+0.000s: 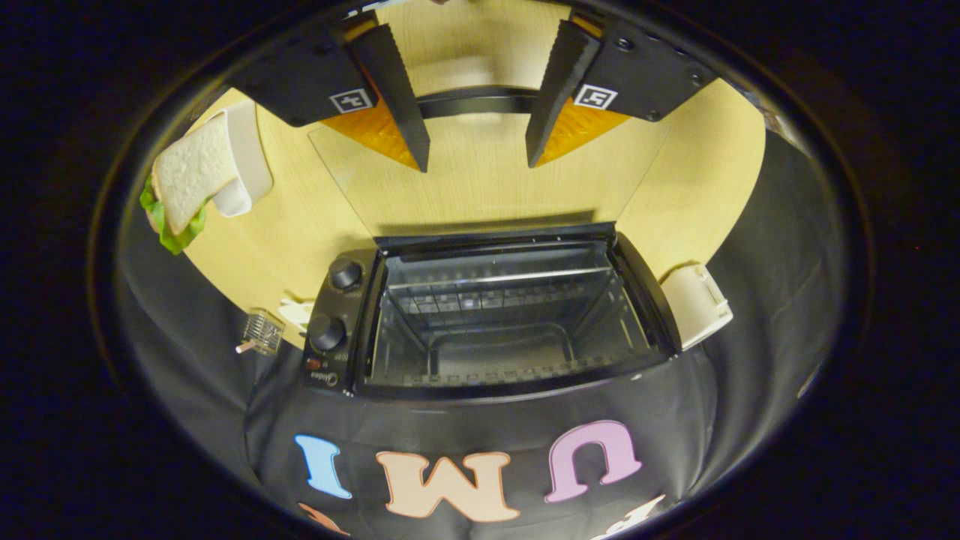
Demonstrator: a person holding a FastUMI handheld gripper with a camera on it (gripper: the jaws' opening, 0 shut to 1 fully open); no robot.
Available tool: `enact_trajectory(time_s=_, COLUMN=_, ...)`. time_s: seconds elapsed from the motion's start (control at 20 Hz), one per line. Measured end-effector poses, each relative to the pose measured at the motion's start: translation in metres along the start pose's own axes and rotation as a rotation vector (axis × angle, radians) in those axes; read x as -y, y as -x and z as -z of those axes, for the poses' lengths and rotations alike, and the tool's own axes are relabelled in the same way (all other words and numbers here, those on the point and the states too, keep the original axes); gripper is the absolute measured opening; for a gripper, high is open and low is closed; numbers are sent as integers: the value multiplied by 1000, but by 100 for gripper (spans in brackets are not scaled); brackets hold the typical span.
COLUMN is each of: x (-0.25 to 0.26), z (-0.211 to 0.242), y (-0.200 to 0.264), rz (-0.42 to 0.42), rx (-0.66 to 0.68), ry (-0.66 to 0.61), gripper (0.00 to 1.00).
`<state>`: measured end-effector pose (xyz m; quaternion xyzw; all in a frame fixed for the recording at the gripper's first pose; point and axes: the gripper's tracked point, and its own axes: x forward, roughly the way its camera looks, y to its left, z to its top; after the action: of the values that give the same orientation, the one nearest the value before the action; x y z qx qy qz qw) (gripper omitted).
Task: Open the toaster oven, put the food inside, and close the toaster oven door.
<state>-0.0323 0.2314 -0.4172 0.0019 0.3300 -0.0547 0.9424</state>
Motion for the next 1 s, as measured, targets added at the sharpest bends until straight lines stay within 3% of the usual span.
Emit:
enact_trajectory(time_s=0.55, x=-2, z=5, y=-11, rz=-25, rx=-30, ry=54, gripper=82)
enact_trajectory(time_s=0.85, x=14, z=-30, y=21, rz=-38, rx=-8, ry=35, gripper=81)
enact_trajectory(time_s=1.0, x=26, z=-42, y=44, rz=-89, rx=-47, ry=10, gripper=81)
